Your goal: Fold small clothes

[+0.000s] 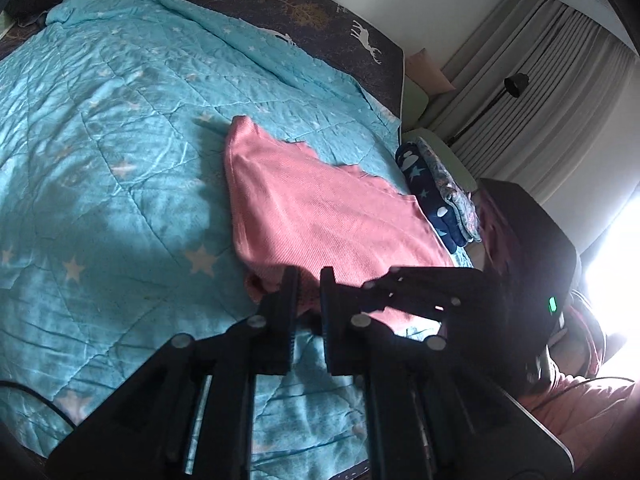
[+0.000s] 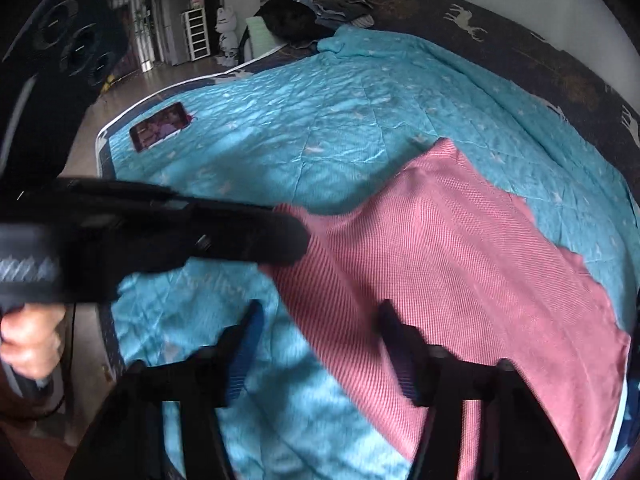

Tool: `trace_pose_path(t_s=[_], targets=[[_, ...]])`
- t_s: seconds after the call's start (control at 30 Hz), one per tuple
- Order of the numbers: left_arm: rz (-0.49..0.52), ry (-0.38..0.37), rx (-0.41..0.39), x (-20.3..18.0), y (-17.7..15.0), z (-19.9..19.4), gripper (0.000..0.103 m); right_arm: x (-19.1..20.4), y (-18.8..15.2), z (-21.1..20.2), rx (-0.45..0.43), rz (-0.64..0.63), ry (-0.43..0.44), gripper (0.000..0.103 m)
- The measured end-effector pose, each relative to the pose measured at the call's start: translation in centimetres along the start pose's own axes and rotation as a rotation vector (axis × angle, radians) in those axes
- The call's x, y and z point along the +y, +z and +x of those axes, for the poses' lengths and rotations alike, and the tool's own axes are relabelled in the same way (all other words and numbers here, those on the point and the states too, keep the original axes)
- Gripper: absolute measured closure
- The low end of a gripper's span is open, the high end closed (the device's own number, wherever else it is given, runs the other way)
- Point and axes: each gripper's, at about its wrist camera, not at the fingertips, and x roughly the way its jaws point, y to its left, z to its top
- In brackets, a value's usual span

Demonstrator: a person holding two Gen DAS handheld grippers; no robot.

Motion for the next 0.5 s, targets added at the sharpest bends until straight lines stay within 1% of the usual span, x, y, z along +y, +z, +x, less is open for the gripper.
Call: trace_pose_path(t_s=[0.03, 0.07, 0.1, 0.13, 0.2, 0.27, 0.33, 0.37, 0.4, 0.5], targets=[[-0.009, 0.007, -0.01, 0.4, 0.1, -0.4, 0.086, -0.7, 0.2, -0.1, 0.007, 0.037, 0.033, 0.096], [-0.022, 0.007, -0.014, 0.8, 0.3, -0.6, 0.07, -1.5, 0.3, 0.0, 0.006, 0.082, 0.075, 0.096], [-0.049, 0.009, -0.026, 1.5, 0.4, -1.0, 0.051, -2.4, 0.2, 0.0, 0.003, 0.13, 0.113, 0.097], [-0.083, 0.015, -0.049, 2.4, 0.7, -1.4, 0.045, -3.1, 0.1, -0.2, -0.001, 0.164, 0.137, 0.098], [-0.12, 0.035, -0.065, 3.8, 1.0, -1.7, 0.045, -4.4, -0.3, -0.7, -0.023, 0.233, 0.192, 0.098], [-0.155, 0.027, -0.039, 4.9, 1.4, -1.2, 0.045, -5.4, -0.6, -1.5, -0.052, 0.294, 0.236, 0.098], [-0.174, 0.001, -0.003, 5.2, 1.8, -0.2, 0.045, -6.1, -0.7, -2.2, -0.081, 0.333, 0.265, 0.098], [-0.177, -0.013, 0.012, 5.1, 2.0, 0.4, 0.043, -6.5, -0.8, -2.5, -0.095, 0.358, 0.278, 0.098], [-0.18, -0.042, 0.034, 4.9, 2.4, 1.2, 0.039, -6.9, -0.9, -2.8, -0.106, 0.384, 0.292, 0.098], [-0.207, -0.128, 0.088, 4.6, 3.5, 3.4, 0.036, -7.4, -0.9, -3.1, -0.114, 0.414, 0.309, 0.098]])
